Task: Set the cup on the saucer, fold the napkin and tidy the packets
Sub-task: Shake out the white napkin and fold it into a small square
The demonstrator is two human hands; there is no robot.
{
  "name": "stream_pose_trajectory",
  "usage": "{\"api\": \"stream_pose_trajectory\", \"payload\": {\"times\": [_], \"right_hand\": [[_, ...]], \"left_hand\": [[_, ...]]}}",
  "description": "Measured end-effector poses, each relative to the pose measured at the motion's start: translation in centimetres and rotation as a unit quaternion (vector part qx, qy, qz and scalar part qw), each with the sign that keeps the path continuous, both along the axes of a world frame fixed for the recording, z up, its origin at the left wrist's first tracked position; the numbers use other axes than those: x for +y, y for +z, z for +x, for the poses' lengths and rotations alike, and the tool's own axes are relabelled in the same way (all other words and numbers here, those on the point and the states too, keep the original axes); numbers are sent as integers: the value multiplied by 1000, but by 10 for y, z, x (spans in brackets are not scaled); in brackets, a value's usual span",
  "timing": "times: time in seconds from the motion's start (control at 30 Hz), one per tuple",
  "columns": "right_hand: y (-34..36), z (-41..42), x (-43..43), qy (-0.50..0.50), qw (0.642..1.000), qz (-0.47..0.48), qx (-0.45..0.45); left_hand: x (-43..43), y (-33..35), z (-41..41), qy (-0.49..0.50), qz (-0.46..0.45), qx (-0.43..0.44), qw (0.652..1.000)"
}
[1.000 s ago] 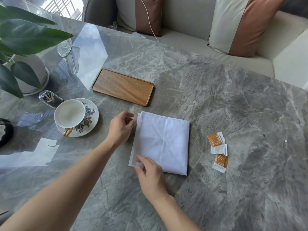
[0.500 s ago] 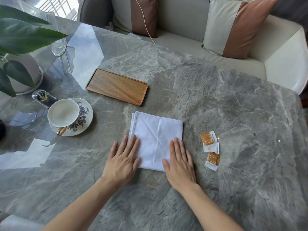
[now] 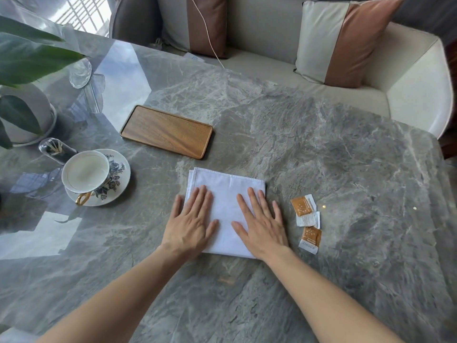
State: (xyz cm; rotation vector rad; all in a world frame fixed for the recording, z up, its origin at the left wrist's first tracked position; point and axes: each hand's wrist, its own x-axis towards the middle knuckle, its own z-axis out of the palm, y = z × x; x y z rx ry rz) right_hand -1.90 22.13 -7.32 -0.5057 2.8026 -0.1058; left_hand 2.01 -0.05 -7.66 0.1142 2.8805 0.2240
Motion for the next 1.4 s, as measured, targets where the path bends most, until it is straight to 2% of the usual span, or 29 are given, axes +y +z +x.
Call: {"api": "stream_pose_trajectory", "payload": {"times": [0.07,0.17,0.23,0.3,0.37,0.5,0.63,0.77,0.87,0.97,1.17,1.3,1.4], "right_hand": [[1,-1,2,1,1000,-8,-7],[10,-3,5,-21,997,-68,-2],[19,-9,9,-101,985,-142,18],[26,-20,16,-195,955,-220,44],[28,-37,22,-254,935,-248,1],[32,-72,25,-313,916,-242,-69],[30,-91,16,-333,906,-244,-90],[32,-93,10,-330,912,-222,-101],[38,-89,10,-333,912,-211,-116],[43,-79,9,-327,921,-160,-138],[40,-46,3,-343,916,-153,-142],[37,-33,-3,-374,896,-210,-115],[38,-24,-4,-393,872,-276,-95]], "left_hand": [[-6,-1,4,2,1,0,1000],[-10,6,2,23,45,11,999],[-15,16,-6,85,78,37,993],[-24,22,-21,160,112,59,979],[-35,26,-46,212,158,47,963],[-55,30,-99,216,174,-12,961],[-58,30,-115,206,172,-54,962],[-58,25,-114,181,136,-44,973],[-52,31,-113,221,123,-59,966],[-44,38,-100,273,89,-57,956],[-25,40,-51,277,17,-58,959],[-16,41,-42,303,52,-54,950],[-18,41,-37,309,166,-28,936]]}}
